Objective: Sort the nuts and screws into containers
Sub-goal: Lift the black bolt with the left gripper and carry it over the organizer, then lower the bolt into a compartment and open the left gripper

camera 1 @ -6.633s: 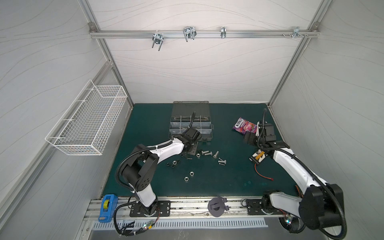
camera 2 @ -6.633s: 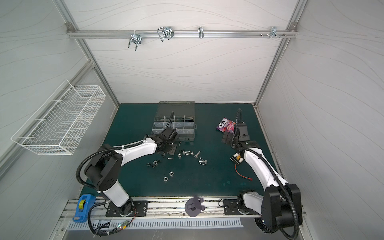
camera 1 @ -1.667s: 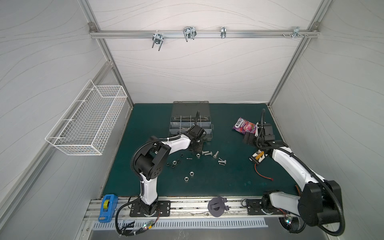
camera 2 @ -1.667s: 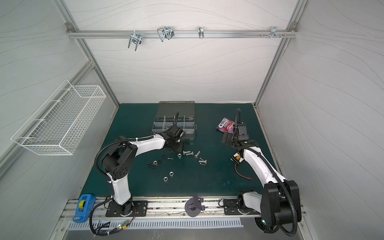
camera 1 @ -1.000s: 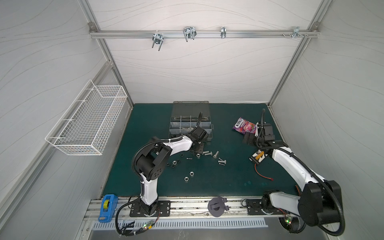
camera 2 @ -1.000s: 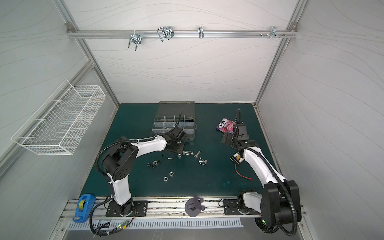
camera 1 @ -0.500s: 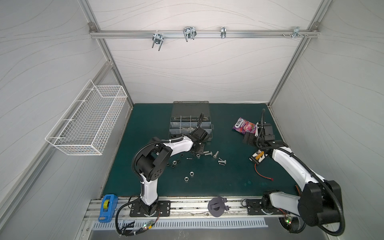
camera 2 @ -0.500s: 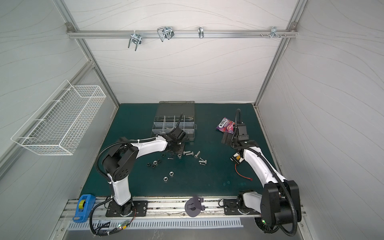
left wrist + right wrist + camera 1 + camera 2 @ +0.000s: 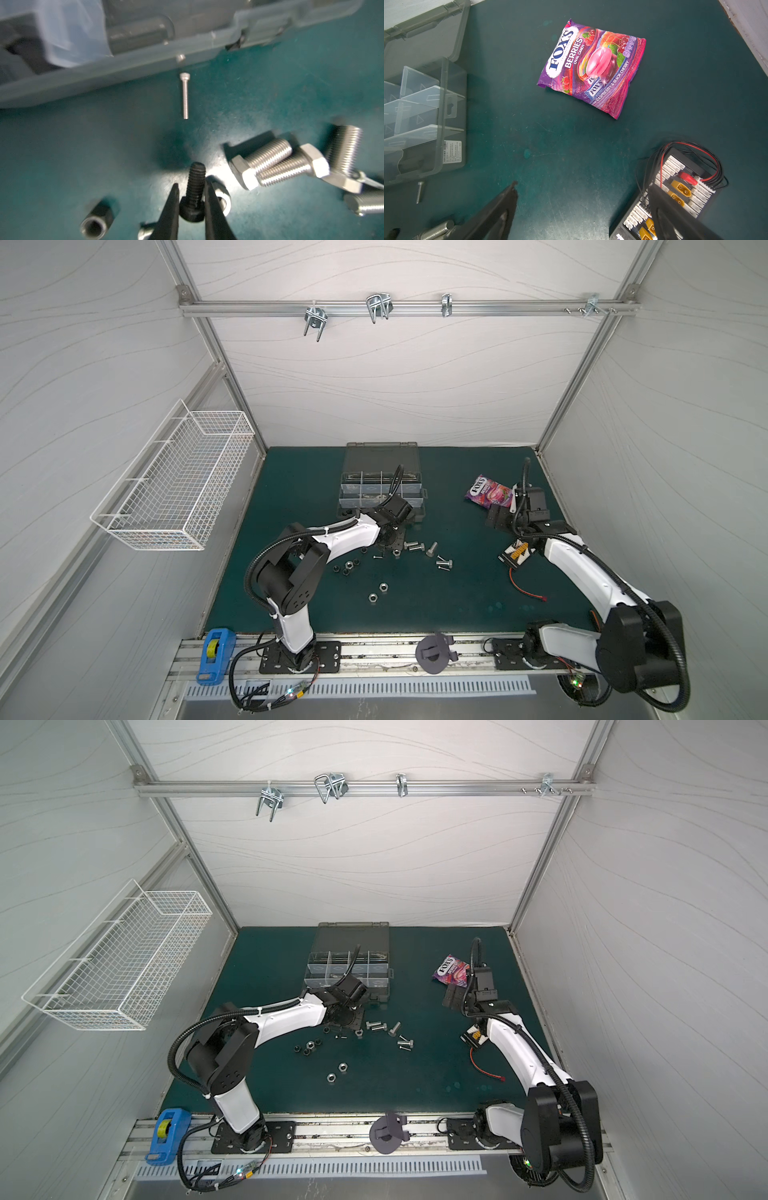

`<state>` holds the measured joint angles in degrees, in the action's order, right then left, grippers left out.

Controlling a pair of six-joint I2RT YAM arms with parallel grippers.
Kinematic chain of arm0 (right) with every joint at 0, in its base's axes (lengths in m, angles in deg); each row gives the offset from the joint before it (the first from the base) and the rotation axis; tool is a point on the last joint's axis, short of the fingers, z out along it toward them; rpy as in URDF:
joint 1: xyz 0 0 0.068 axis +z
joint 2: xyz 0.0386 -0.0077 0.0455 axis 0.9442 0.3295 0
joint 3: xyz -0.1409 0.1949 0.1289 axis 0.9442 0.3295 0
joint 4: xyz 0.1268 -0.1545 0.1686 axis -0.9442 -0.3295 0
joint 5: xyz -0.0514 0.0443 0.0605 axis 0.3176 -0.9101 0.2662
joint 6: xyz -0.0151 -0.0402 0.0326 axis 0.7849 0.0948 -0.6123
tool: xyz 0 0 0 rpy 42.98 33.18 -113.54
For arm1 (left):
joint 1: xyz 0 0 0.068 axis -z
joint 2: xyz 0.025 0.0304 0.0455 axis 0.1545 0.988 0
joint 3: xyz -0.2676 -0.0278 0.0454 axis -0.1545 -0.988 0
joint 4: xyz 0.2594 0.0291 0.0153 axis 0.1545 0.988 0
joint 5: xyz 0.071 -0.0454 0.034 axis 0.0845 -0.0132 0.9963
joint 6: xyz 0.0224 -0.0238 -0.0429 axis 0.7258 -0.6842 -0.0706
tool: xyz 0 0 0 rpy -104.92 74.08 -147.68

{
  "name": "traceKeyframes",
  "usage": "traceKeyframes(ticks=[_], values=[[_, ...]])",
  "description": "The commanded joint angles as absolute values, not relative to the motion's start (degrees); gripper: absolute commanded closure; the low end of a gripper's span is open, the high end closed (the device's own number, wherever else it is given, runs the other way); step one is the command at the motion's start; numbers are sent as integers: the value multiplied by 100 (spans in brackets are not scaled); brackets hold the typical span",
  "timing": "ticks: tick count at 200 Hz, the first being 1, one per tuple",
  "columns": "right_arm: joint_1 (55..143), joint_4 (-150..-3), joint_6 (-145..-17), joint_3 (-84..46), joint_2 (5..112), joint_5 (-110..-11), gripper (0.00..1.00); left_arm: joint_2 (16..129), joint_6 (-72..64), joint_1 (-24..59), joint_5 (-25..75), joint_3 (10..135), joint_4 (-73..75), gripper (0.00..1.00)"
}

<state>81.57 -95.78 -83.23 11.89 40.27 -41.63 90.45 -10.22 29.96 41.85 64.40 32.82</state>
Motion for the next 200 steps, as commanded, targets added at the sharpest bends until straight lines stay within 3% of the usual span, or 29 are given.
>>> traceKeyframes(ticks=[1,96,200], values=[[8192,-9571,-8372,1206,3955,-4151,1,8731,-1101,3006,4561,6496,3503,87],[8191,-9579,-8370,1197,3977,-4193,1,8448,-1123,2034,4481,6853,3640,87],[8192,-9615,-8345,1153,3986,-4215,1,9326,-795,1042,4224,7834,3741,87]])
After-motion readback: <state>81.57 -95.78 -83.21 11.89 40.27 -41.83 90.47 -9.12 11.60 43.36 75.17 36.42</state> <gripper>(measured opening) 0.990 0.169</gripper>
